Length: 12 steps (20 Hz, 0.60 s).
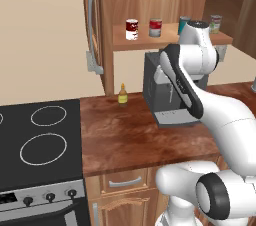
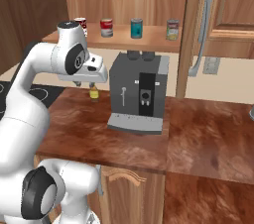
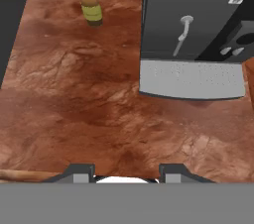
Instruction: Stack two cans on top of the other two cans in the cabinet.
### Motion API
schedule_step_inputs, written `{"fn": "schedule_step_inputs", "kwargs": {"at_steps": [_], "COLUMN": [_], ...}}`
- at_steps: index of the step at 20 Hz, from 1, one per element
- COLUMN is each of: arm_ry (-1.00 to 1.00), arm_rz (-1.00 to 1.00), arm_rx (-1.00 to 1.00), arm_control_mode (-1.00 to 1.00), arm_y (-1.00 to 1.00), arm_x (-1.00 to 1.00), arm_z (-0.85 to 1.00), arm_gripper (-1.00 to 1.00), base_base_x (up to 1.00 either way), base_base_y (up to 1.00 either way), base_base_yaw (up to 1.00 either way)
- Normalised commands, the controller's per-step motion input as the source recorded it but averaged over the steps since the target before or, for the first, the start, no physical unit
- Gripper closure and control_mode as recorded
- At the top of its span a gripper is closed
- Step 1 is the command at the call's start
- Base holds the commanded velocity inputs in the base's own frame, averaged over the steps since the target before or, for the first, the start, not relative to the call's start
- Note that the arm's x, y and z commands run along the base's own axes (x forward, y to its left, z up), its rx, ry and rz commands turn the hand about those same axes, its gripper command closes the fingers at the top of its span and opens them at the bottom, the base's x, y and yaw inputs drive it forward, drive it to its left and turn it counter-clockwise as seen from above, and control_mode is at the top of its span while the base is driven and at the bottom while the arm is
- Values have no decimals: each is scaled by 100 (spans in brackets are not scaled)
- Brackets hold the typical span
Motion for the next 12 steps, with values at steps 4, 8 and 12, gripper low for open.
{"fn": "schedule_step_inputs", "kwargs": {"at_steps": [4,8,12], "arm_ry": [0,0,-12], "arm_rz": [0,0,0], "arm_rx": [0,0,0], "arm_control_mode": [-100,-100,-100], "arm_y": [0,0,6], "arm_x": [0,0,0], "arm_z": [0,0,0], "arm_gripper": [-100,-100,-100], "base_base_x": [0,0,0], "base_base_y": [0,0,0], "base_base_yaw": [0,0,0]}}
